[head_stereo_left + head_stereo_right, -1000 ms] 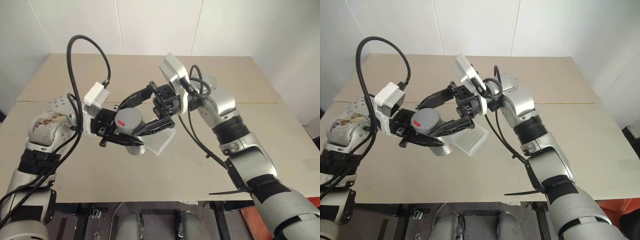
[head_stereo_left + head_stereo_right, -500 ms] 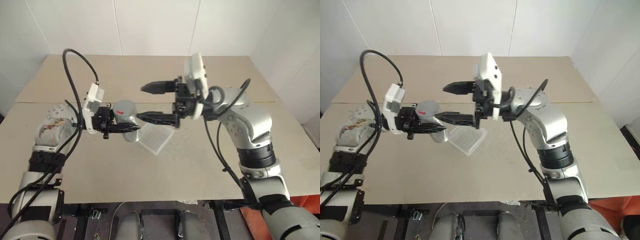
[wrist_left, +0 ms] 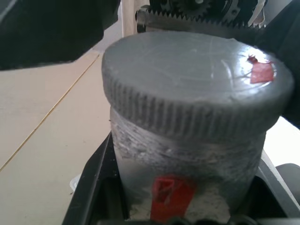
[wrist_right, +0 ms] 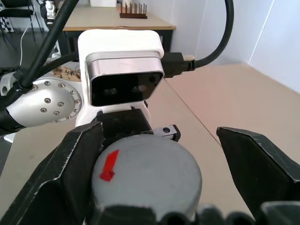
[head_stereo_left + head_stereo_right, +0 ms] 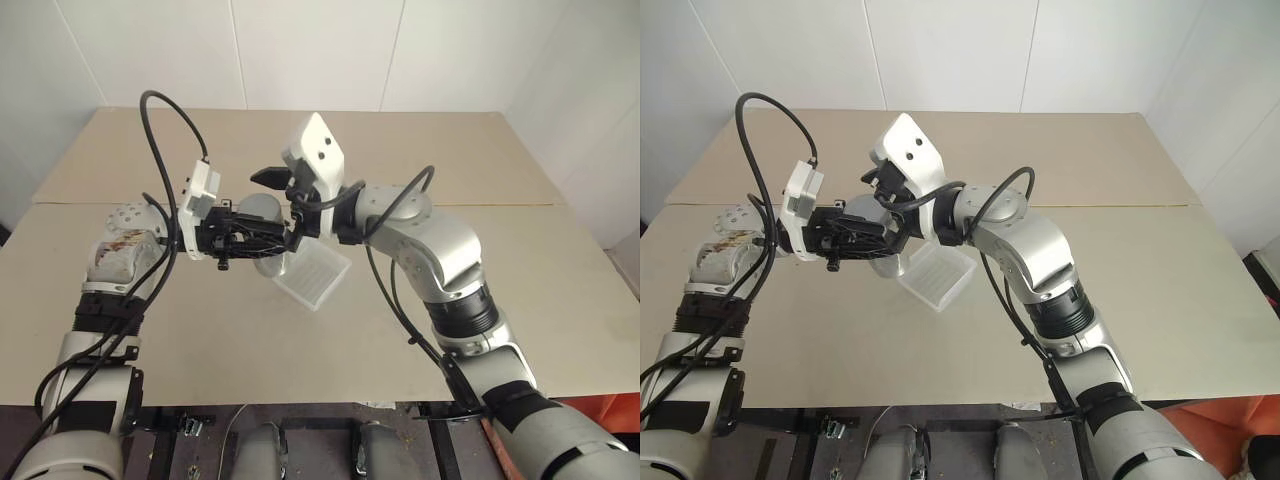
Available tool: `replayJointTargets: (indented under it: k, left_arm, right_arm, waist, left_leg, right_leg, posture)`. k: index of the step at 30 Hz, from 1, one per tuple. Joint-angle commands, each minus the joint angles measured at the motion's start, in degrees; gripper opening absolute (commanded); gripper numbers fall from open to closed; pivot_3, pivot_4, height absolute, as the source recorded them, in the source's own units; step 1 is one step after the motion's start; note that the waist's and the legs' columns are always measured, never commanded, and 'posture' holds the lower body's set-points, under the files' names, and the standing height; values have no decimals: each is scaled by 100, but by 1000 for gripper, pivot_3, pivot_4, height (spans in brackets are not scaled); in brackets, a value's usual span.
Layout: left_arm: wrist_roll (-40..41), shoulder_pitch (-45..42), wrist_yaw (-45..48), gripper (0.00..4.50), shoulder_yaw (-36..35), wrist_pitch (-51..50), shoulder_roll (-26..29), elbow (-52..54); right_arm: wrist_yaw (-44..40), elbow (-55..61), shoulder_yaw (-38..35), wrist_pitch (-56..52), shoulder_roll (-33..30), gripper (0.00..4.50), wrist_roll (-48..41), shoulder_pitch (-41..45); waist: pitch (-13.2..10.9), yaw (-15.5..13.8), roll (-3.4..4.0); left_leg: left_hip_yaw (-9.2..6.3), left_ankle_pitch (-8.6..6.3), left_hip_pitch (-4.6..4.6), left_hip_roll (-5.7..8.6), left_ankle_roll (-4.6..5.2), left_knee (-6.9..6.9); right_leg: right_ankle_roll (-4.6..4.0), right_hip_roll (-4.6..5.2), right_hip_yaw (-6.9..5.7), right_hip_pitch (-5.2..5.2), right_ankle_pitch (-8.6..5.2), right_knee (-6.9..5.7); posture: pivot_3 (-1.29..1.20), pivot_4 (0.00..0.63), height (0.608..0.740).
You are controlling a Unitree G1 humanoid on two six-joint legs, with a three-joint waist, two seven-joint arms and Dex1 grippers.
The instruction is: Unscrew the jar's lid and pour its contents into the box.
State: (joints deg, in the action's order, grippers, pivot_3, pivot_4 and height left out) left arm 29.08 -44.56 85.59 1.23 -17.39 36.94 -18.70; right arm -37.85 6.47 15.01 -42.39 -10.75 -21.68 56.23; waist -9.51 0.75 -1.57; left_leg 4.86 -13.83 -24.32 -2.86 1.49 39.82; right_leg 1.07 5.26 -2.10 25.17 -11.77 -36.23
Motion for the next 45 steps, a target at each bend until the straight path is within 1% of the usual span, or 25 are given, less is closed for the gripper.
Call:
replayJointTargets:
  k: [1, 9, 11, 16, 19, 23, 27, 30, 33, 38, 41, 45]
  left_arm:
    - [123, 5, 107, 1927, -262, -20, 221, 296]
    - [303, 305, 264, 1927, -521, -205, 615, 607]
    - [341, 408, 289, 1927, -608, -253, 715, 705]
    - [380, 538, 270, 1927, -682, -299, 815, 821]
    - [345, 475, 158, 1927, -649, -273, 689, 759]
    - [233, 312, 13, 1927, -501, -163, 385, 603]
    - [64, 91, -37, 1927, -371, 8, 118, 281]
    - [-7, -20, 10, 1927, -322, 99, 4, 133]
    - [-27, -87, 56, 1927, -290, 142, -45, 63]
    - [-26, -92, 99, 1927, -305, 137, -21, 88]
    - [-23, -44, 112, 1927, -353, 124, 58, 138]
    - [-28, 10, 117, 1927, -395, 136, 159, 154]
  right_arm:
    - [-81, -62, -310, 165, -267, 4448, 75, 96]
    - [-294, -324, -662, 377, -903, 4448, 84, 14]
    - [-299, -411, -746, 448, -1091, 4448, 94, -7]
    - [-346, -436, -865, 500, -1247, 4448, 115, -46]
    - [-478, -47, -856, 365, -1197, 4448, -106, -106]
    - [-691, 576, -809, 105, -995, 4448, -604, -141]
    - [-596, 941, -618, -79, -699, 4448, -756, -51]
    - [-438, 852, -405, -38, -483, 4448, -575, 65]
    - [-167, 529, -115, 14, -263, 4448, -215, 243]
    - [74, 103, -57, 72, -29, 4448, 75, 400]
    - [81, -11, -147, 65, -50, 4448, 141, 414]
    - [-53, 80, -307, 34, -257, 4448, 72, 329]
  waist:
    - [0, 2, 0]
    - [0, 5, 0]
    - [0, -43, 0]
    - [0, -21, 0]
    - [0, 23, 0]
    - [0, 5, 0]
    - [0, -3, 0]
    - [0, -1, 0]
    - [0, 10, 0]
    - [0, 7, 0]
    - [0, 1, 0]
    - [0, -2, 0]
  left_leg:
    - [0, 0, 0, 0, 0, 0]
    - [-1, 0, 1, -1, 0, 0]
    - [0, 0, 2, 0, 0, 1]
    - [2, -1, 2, 0, 1, -5]
    - [3, -1, 2, -1, 1, -5]
    - [1, -1, 1, -1, 1, -5]
    - [0, -1, 2, 1, 1, -1]
    - [0, -1, 3, 1, 1, 1]
    - [0, -1, 3, 1, 1, 0]
    - [1, -1, 1, 1, 1, 0]
    - [0, -1, 0, 1, 1, -1]
    - [0, -1, -1, 1, 2, -1]
  right_leg:
    - [0, 0, 0, 0, 0, 0]
    - [0, 0, 0, 0, 0, 3]
    - [0, 2, -1, -3, 0, 6]
    - [0, 2, -1, 2, -1, 9]
    - [0, 1, 3, 3, -1, 7]
    - [0, 1, 2, 3, -1, 7]
    - [0, 2, 1, -1, 0, 5]
    - [0, 1, 1, -1, 0, 4]
    - [0, 1, 1, 0, 0, 3]
    - [0, 1, 0, 1, 0, 1]
    - [0, 1, 0, 1, 0, 1]
    - [0, 2, -1, 0, 0, 2]
  posture:
    - [0, 150, 740]
    - [0, 150, 740]
    - [0, 150, 740]
    - [0, 150, 740]
    - [0, 150, 740]
    - [0, 150, 740]
    - [0, 150, 740]
    - [0, 150, 740]
    - [0, 150, 740]
    - [0, 150, 740]
    - [0, 150, 740]
    - [0, 150, 740]
